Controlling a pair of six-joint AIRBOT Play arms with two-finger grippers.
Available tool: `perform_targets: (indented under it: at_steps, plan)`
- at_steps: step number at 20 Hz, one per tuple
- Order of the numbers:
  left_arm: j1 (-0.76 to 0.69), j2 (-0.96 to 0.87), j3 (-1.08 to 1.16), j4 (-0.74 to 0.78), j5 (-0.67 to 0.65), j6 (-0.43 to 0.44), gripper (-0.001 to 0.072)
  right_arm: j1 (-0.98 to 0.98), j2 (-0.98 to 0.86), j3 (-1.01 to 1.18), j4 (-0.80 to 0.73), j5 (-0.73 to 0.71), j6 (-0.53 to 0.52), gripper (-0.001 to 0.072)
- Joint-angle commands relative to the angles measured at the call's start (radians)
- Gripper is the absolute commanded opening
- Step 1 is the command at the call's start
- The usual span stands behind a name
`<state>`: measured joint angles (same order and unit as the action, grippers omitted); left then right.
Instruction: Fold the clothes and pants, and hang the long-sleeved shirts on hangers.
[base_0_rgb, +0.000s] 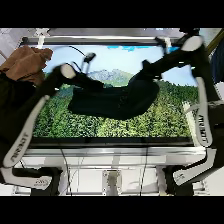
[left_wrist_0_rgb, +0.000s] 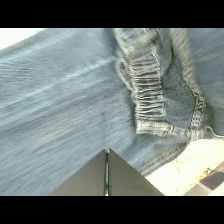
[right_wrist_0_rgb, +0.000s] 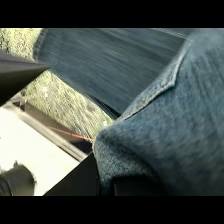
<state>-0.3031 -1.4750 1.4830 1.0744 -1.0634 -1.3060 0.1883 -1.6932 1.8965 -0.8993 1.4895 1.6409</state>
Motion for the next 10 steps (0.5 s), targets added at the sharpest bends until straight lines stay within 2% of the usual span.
perform_targets:
  at_steps: [1,5,7,8,9,10]
  plan:
    - [0.129,0.128,0.001,0.0,-0.103,0.043,0.0015,0.224,-0.071,0.001,-0.052,-0.298,0.101,0.0034]
    - [0.243,0.211,0.001,0.032,-0.165,0.065,0.0014,0.428,-0.182,0.002,-0.034,-0.642,0.102,0.0035]
    - [0.286,0.23,0.0,0.076,-0.186,0.064,0.0014,0.489,-0.226,0.003,-0.027,-0.76,0.101,0.0036]
    - [0.304,0.234,0.0,0.083,-0.196,0.064,0.0014,0.509,-0.24,0.003,-0.026,-0.812,0.101,0.0063]
    - [0.321,0.235,0.0,0.083,-0.205,0.064,0.0015,0.521,-0.246,0.003,-0.013,-0.856,0.101,0.0292]
    - [0.334,0.235,0.0,0.084,-0.209,0.064,0.0014,0.525,-0.245,0.005,-0.011,-0.871,0.101,0.0556]
